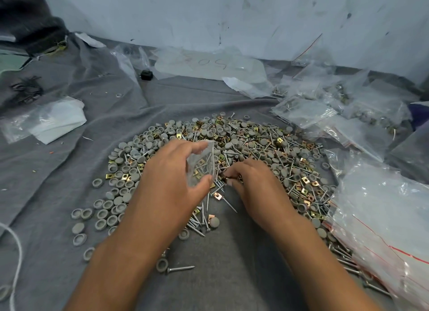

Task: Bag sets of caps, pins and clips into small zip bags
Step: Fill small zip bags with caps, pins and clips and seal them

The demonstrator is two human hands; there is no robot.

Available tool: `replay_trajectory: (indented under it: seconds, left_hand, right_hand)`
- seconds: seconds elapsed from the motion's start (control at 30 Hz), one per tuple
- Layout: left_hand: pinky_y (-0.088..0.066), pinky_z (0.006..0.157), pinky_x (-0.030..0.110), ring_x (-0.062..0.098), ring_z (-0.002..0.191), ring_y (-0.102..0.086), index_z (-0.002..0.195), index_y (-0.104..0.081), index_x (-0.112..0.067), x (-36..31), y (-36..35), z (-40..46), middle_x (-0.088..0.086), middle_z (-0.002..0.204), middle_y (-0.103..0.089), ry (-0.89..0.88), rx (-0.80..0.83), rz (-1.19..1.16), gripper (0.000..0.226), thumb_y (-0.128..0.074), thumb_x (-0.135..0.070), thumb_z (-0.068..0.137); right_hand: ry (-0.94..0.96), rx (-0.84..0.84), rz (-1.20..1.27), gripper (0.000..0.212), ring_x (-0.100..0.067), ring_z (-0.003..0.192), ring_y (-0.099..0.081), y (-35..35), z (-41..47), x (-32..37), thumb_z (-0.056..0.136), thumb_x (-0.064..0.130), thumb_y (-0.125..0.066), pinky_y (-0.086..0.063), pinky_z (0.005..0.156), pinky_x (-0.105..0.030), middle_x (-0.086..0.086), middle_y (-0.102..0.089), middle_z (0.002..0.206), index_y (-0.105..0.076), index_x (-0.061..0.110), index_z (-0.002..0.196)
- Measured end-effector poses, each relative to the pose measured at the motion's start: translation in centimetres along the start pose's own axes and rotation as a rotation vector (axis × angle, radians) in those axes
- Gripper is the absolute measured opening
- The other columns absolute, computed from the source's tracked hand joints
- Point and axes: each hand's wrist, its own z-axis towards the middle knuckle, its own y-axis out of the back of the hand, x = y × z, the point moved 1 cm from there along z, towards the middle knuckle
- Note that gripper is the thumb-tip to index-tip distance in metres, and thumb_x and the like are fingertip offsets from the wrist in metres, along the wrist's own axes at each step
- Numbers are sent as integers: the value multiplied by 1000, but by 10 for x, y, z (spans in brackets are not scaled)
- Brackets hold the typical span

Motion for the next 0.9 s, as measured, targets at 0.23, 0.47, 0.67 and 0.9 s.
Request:
replay_trajectory:
  seconds: [0.23,0.47,0.67,0.9]
  left_hand:
    - [-31,80,0,-17,87,-44,128,-60,-32,1,-1,0,-27,99,-48,-4,6,-9,53,-78,-34,78]
    - [-31,82,2,-18,89,-44,126,-64,-30,0,-4,-1,-26,104,-53,-60,6,-48,41,-68,-38,85]
    - [-33,76,1,-16,88,-49,94,-64,-39,-1,-1,-1,-29,87,-54,-54,-12,-89,9,-60,-42,86]
    - [-36,70,5,-3,85,-54,80,-58,-36,-2,0,0,-20,78,-57,-27,-41,-125,11,-60,-40,89]
  right_hand:
    - [18,-117,516,14,5,89,-59,20,-2,11,103,19,-57,-40,72,-9,20,-64,94,-63,31,107]
    - [290,-406,505,16,-4,99,-65,33,-18,38,97,11,-66,-45,84,-12,9,-70,103,-75,15,110]
    - [330,-430,479,16,2,97,-65,34,-19,40,96,10,-67,-48,80,-10,9,-72,102,-74,13,109]
    - [140,-373,882,17,-11,92,-69,36,-16,38,95,9,-68,-52,78,-19,8,-72,96,-69,25,102]
